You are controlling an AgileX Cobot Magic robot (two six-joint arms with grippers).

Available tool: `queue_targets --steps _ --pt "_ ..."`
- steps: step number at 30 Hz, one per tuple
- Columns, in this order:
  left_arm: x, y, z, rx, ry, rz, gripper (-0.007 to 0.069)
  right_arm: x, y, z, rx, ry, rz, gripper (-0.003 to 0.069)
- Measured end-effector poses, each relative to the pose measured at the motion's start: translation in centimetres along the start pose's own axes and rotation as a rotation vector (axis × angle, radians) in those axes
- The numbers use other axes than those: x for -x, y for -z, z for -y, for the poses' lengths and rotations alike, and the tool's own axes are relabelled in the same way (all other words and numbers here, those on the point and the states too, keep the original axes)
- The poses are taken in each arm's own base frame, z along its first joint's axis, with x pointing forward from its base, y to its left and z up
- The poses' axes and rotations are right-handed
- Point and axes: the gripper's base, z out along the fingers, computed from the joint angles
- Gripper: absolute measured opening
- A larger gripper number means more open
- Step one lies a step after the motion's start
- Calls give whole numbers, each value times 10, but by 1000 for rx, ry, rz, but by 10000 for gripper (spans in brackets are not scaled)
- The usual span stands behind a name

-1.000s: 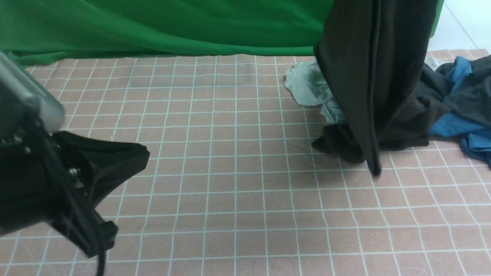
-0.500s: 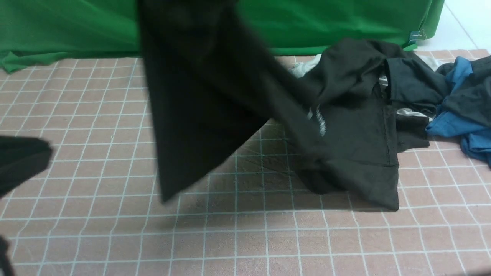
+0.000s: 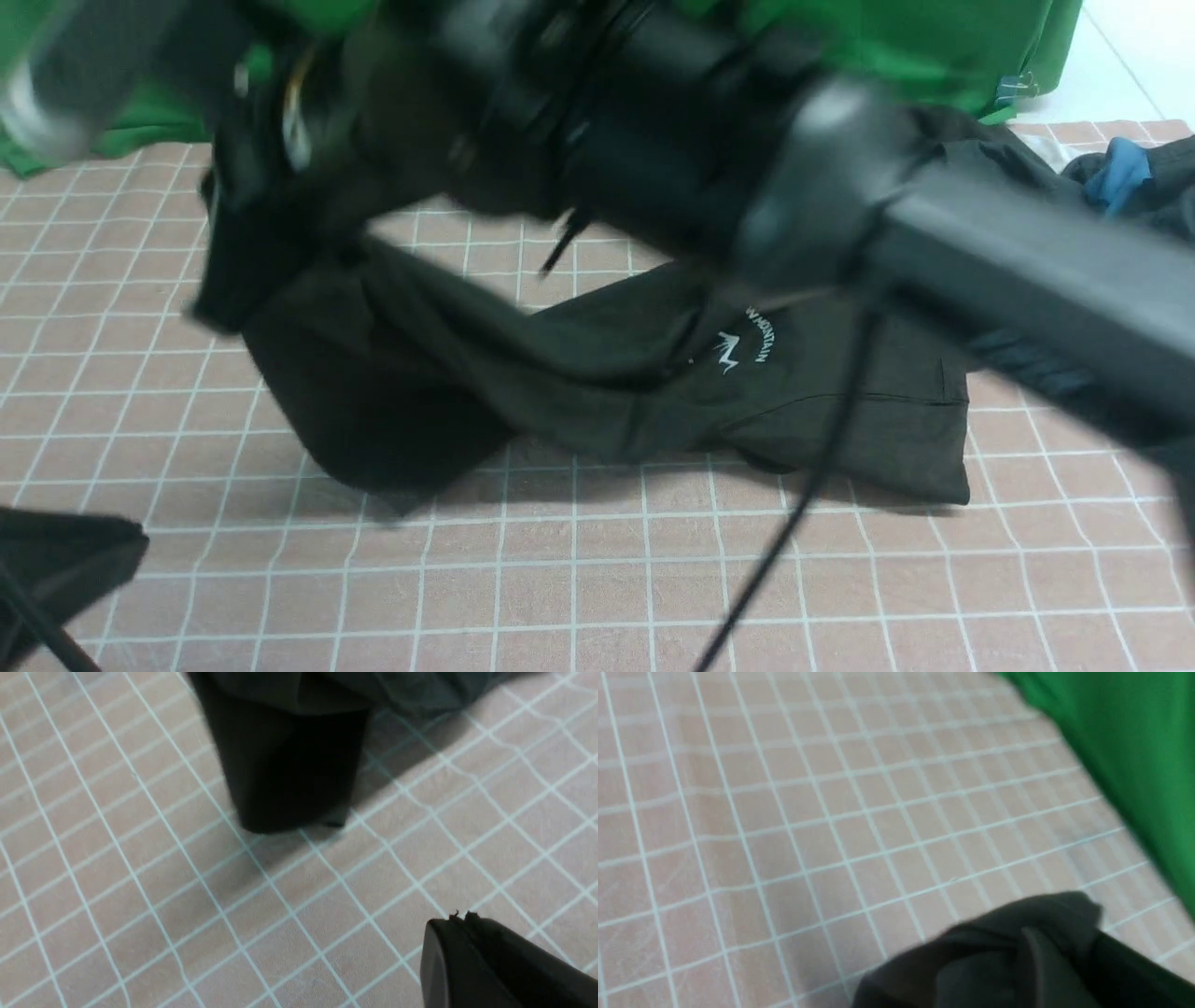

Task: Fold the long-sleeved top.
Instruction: Spread the long sleeves with your arms and place them on the tabletop

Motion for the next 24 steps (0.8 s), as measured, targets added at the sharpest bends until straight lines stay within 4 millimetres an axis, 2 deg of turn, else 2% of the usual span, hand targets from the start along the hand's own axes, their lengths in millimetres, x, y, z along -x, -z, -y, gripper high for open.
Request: queue_targets --steps 1,4,5,7,9,10,11,12,13,15,17,19,20,22,24 --pt "0 0 0 -1 0 -2 20 -1 -3 -1 2 -1 -2 177" --pt "0 -1 0 3 0 5 20 -4 -16 -3 0 -22 24 423" --pt "1 -1 0 7 -1 15 20 -4 -16 -2 -1 -40 27 542" --pt "3 -1 -1 14 -1 36 20 -3 -10 1 -8 -58 15 631" --pt "4 -1 -1 17 -1 47 20 -2 -2 5 -17 -58 -4 659" --pt "5 -1 -2 24 -2 61 20 -2 13 11 -40 -58 -48 673" --pt "5 -1 -2 28 -4 65 20 -2 20 15 -54 -52 -71 669" --pt "6 -1 -3 33 -5 76 20 -5 37 24 -89 -57 -140 639" --pt "7 -1 -3 36 -6 84 20 -8 52 35 -124 -67 -189 596" --pt "8 -1 -4 40 -8 98 20 -17 84 64 -204 -127 -283 462" --pt "10 -2 -4 40 -8 98 20 -28 99 85 -243 -198 -320 385" --pt "10 -6 -4 31 -22 72 20 -47 117 107 -264 -290 -362 290" --pt "10 -7 -4 29 -25 65 20 -48 121 108 -265 -299 -360 279" --pt "8 -14 -4 5 -38 -9 20 -74 132 114 -243 -375 -423 242" --pt "8 -22 -4 -19 -36 -77 20 -94 140 108 -217 -404 -474 239"
